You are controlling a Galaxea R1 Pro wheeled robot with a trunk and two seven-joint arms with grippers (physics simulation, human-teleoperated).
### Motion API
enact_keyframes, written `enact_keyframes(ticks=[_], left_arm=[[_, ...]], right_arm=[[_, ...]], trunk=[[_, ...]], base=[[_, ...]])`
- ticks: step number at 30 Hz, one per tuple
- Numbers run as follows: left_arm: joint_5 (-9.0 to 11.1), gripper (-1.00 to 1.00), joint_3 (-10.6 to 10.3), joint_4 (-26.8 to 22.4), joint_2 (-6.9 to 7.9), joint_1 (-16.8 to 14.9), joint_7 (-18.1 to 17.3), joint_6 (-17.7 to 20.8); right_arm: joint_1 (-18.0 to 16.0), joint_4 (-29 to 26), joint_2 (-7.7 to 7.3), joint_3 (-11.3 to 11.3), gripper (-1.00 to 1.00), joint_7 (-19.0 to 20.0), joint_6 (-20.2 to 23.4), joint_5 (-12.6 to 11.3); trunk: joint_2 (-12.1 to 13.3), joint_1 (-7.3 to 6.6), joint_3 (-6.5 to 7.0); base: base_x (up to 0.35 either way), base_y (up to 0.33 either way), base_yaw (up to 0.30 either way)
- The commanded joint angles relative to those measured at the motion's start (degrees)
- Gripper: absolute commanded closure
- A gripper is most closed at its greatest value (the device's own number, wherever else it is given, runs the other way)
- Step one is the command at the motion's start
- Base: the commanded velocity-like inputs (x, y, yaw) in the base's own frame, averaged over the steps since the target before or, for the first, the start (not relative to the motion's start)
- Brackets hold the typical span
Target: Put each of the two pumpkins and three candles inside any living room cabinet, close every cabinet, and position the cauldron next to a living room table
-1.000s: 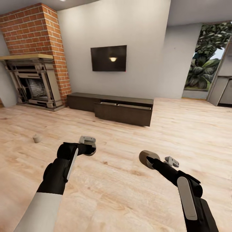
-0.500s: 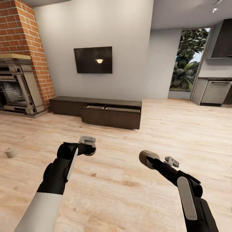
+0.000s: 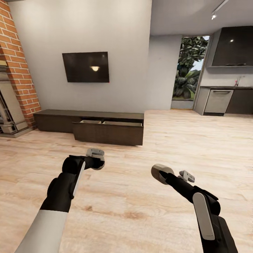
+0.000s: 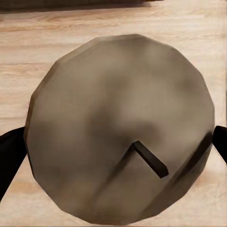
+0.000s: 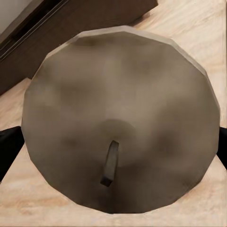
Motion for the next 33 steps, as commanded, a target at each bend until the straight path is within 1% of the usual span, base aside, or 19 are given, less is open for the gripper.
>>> enact_keyframes(ticks=[1, 7, 8, 10, 11, 12, 13, 14, 15, 17, 18, 19, 21, 24, 28, 33], left_arm=[[-0.6, 1.0, 0.0, -0.1, -0.01, 0.0, -0.5, 0.2], [-0.5, 1.0, 0.1, -0.1, 0.05, 0.0, -0.6, 0.2], [-0.4, 1.0, 0.1, -0.1, 0.11, 0.0, -0.7, 0.2], [-0.3, 1.0, 0.1, -0.1, 0.18, 0.0, -0.7, 0.2], [-0.3, 1.0, 0.2, -0.1, 0.23, 0.0, -0.7, 0.2], [-0.3, 1.0, 0.2, -0.1, 0.25, 0.0, -0.7, 0.2], [-0.3, 1.0, 0.2, -0.1, 0.3, 0.0, -0.7, 0.2], [-0.2, 1.0, 0.3, -0.1, 0.35, 0.0, -0.7, 0.2], [-0.2, 1.0, 0.3, -0.1, 0.37, 0.0, -0.7, 0.2], [-0.2, 1.0, 0.4, -0.1, 0.41, 0.0, -0.7, 0.2], [-0.3, 1.0, 0.4, -0.1, 0.42, 0.0, -0.7, 0.2], [-0.3, 1.0, 0.4, -0.1, 0.42, 0.0, -0.6, 0.2], [-0.4, 1.0, 0.4, 0.0, 0.43, 0.0, -0.6, 0.2], [-0.6, 1.0, 0.3, 0.0, 0.44, 0.0, -0.6, 0.2], [-0.8, 1.0, 0.2, 0.0, 0.46, 0.0, -0.6, 0.2], [-0.8, 1.0, 0.2, 0.1, 0.5, 0.0, -0.7, 0.2]], right_arm=[[-0.1, -0.1, 0.05, 0.0, 1.0, -0.3, 0.3, -0.8], [-0.1, -0.1, -0.01, 0.4, 1.0, -1.2, 0.8, 0.0], [-0.1, -0.1, -0.01, 0.4, 1.0, -2.2, 1.9, 0.2], [-0.3, -0.1, -0.02, 0.5, 1.0, -5.6, 4.0, 0.4], [-0.5, -0.1, 0.01, 0.8, 1.0, -8.7, 5.0, 0.4], [-0.5, -0.1, 0.02, 1.1, 1.0, -10.4, 5.3, 0.4], [-0.7, -0.1, 0.03, 2.3, 1.0, -13.7, 5.9, 0.4], [-0.7, -0.1, 0.04, 4.4, 1.0, -17.0, 6.2, 0.5], [-0.8, -0.1, 0.05, 5.7, 1.0, -18.6, 6.3, 0.5], [-0.9, -0.1, 0.12, 10.9, 1.0, -25.9, 6.5, 0.5], [-1.1, -0.1, 0.23, 13.1, 1.0, -29.4, 6.6, 0.5], [-1.3, -0.1, 0.32, 14.6, 1.0, -32.2, 6.6, 0.4], [-1.5, -0.1, 0.43, 15.9, 1.0, -34.6, 6.6, 0.4], [-1.7, -0.1, 0.52, 16.8, 1.0, -36.1, 6.7, 0.2], [-2.1, -0.1, 0.64, 19.0, 1.0, -36.9, 6.7, -0.3], [-2.2, -0.1, 0.79, 20.0, 1.0, -37.0, 6.7, -0.6]], trunk=[[0.0, 0.02, 0.0], [0.0, 0.02, 0.21], [0.0, 0.02, 0.22], [0.0, 0.02, 0.23], [0.0, 0.02, 0.23], [0.0, 0.02, 0.23], [0.0, 0.02, 0.24], [0.0, 0.02, 0.24], [0.0, 0.02, 0.24], [0.0, 0.02, 0.24], [0.0, 0.02, 0.24], [0.0, 0.02, 0.24], [0.0, 0.02, 0.24], [0.0, 0.02, 0.24], [0.0, 0.02, 0.24], [0.0, 0.02, 0.24]], base=[[0.334, 0.0, -0.187], [0.334, 0.0, -0.103], [0.334, 0.0, -0.029], [0.334, 0.0, -0.017], [0.334, 0.0, -0.01], [0.334, 0.0, -0.008], [0.334, 0.0, -0.005], [0.334, 0.0, -0.003], [0.334, 0.0, -0.003], [0.334, 0.0, -0.001], [0.334, 0.0, -0.001], [0.334, 0.0, 0.0], [0.334, 0.0, 0.0], [0.334, 0.0, 0.0], [0.334, 0.0, 0.0], [0.334, 0.0, 0.0]])
